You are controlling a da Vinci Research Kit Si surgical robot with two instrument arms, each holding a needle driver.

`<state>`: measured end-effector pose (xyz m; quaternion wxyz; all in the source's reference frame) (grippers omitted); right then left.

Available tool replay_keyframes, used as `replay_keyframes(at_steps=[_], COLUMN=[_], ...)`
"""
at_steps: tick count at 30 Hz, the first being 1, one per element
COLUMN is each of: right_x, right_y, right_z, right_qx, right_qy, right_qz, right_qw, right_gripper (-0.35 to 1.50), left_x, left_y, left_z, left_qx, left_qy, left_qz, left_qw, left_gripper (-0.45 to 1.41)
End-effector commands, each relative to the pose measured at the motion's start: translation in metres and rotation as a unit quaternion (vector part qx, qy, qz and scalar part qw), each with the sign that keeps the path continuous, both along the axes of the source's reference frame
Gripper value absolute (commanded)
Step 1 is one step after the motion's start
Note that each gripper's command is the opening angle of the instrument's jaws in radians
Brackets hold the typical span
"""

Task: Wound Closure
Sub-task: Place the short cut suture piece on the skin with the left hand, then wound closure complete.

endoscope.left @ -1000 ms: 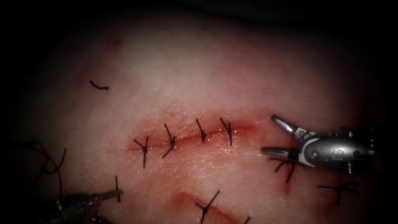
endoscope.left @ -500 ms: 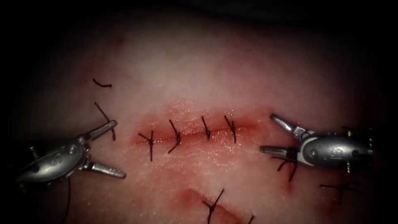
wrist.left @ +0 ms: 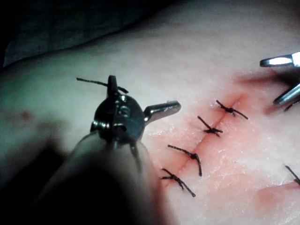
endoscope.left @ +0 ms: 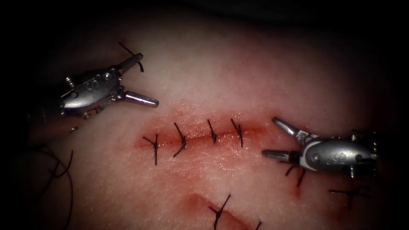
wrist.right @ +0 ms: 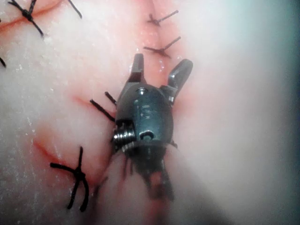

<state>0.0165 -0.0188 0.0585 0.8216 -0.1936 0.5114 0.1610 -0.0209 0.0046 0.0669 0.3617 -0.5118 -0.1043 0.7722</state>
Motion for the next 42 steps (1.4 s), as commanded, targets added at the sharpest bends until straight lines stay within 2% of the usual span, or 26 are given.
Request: replay_keyframes(at_steps=[1, 3, 6, 10, 13, 17, 21, 32, 36, 38, 42], right_x=[0.0011, 0.0013, 0.0016, 0.0019, 0.0019, 0.0019, 0.0021, 0.0023, 0.0023, 0.0023, 0.0022], right_y=[-0.0001, -0.0002, -0.0004, -0.0006, -0.0007, -0.0007, -0.0007, -0.0007, -0.0007, -0.0006, 0.0001], right_z=[0.0006, 0.0007, 0.0008, 0.0007, 0.0007, 0.0006, 0.0005, 0.0005, 0.0004, 0.0004, -0.0001], right_qx=[0.000, -0.001, 0.000, -0.001, 0.000, 0.000, 0.002, 0.004, 0.004, 0.008, 0.025], right_qy=[0.001, 0.001, 0.003, 0.003, 0.002, 0.003, 0.003, 0.001, 0.001, 0.002, 0.009], right_qz=[-0.002, -0.003, -0.001, -0.002, -0.003, -0.003, -0.001, -0.002, -0.002, -0.002, 0.002], right_qw=[1.000, 1.000, 1.000, 1.000, 1.000, 1.000, 1.000, 1.000, 1.000, 1.000, 1.000], right_gripper=[1.41, 1.41, 1.41, 1.41, 1.41, 1.41, 1.41, 1.41, 1.41, 1.41, 1.41], left_x=[-0.0008, -0.0012, -0.0020, -0.0021, -0.0016, 0.0005, 0.0045, 0.0093, 0.0098, 0.0091, 0.0073], left_y=[0.0002, -0.0009, -0.0030, -0.0042, -0.0060, -0.0079, -0.0092, -0.0091, -0.0095, -0.0091, -0.0084], left_z=[0.0018, 0.0045, 0.0086, 0.0111, 0.0122, 0.0113, 0.0095, 0.0080, 0.0076, 0.0065, 0.0041], left_qx=[0.014, 0.054, 0.104, 0.115, 0.121, 0.124, 0.124, 0.125, 0.128, 0.123, 0.077], left_qy=[-0.014, -0.038, -0.040, -0.036, -0.013, 0.028, 0.069, 0.104, 0.111, 0.112, 0.079], left_qz=[-0.004, 0.000, 0.021, 0.026, 0.055, 0.072, 0.083, 0.090, 0.096, 0.105, 0.117], left_qw=[1.000, 0.998, 0.994, 0.992, 0.991, 0.989, 0.986, 0.983, 0.981, 0.981, 0.987], left_gripper=[0.85, 0.85, 0.88, 0.90, 0.91, 0.91, 0.88, 0.88, 0.86, 0.85, 0.85])
